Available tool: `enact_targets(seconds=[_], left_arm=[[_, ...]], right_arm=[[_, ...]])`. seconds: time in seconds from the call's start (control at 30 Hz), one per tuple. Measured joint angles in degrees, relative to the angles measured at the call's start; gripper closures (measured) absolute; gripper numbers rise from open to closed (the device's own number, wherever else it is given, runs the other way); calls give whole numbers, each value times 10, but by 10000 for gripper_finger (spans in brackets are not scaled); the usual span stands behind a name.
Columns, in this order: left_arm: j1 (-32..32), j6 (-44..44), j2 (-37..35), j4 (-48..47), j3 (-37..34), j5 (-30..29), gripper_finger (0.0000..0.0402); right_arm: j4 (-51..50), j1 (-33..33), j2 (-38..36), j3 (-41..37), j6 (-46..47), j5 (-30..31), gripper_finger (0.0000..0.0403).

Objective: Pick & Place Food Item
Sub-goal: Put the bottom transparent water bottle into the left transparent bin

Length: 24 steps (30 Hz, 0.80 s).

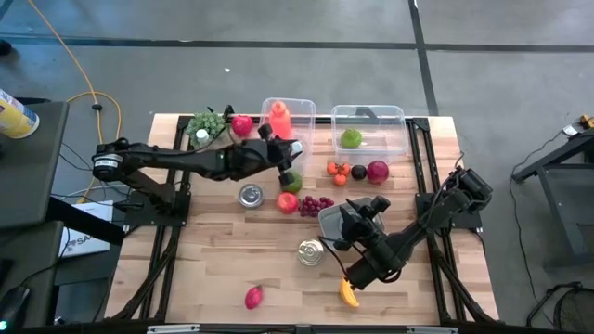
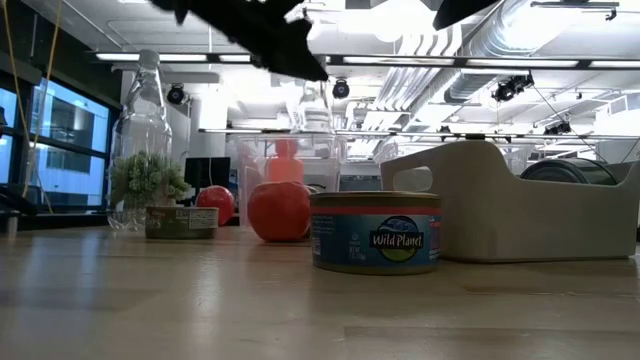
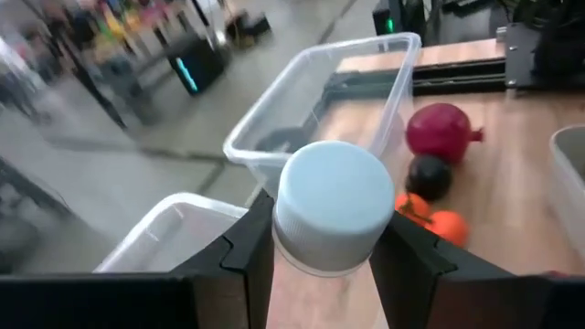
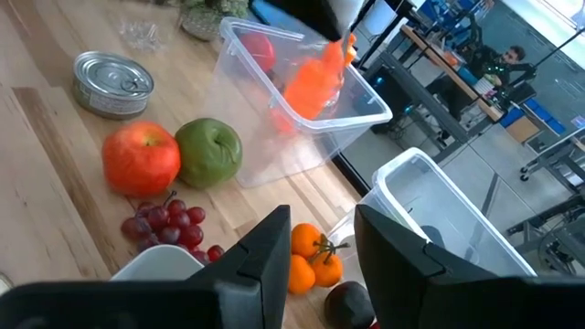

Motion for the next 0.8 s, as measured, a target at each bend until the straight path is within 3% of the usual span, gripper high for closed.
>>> enact_targets(seconds=[0.1, 0.3, 0.63, 0.8], left_arm=[[11, -35, 0, -81, 52, 19, 268], [54, -46, 0, -96, 102, 64, 265], [190, -143, 0, -103, 111, 194, 261], [226, -150, 5, -104, 112, 264, 260]], right_arm=[[1, 0, 0, 0, 0, 0, 290], [8, 0, 0, 0, -1, 0, 290], [13, 0, 0, 0, -2, -2, 290], [13, -1, 0, 0, -10, 0, 290]])
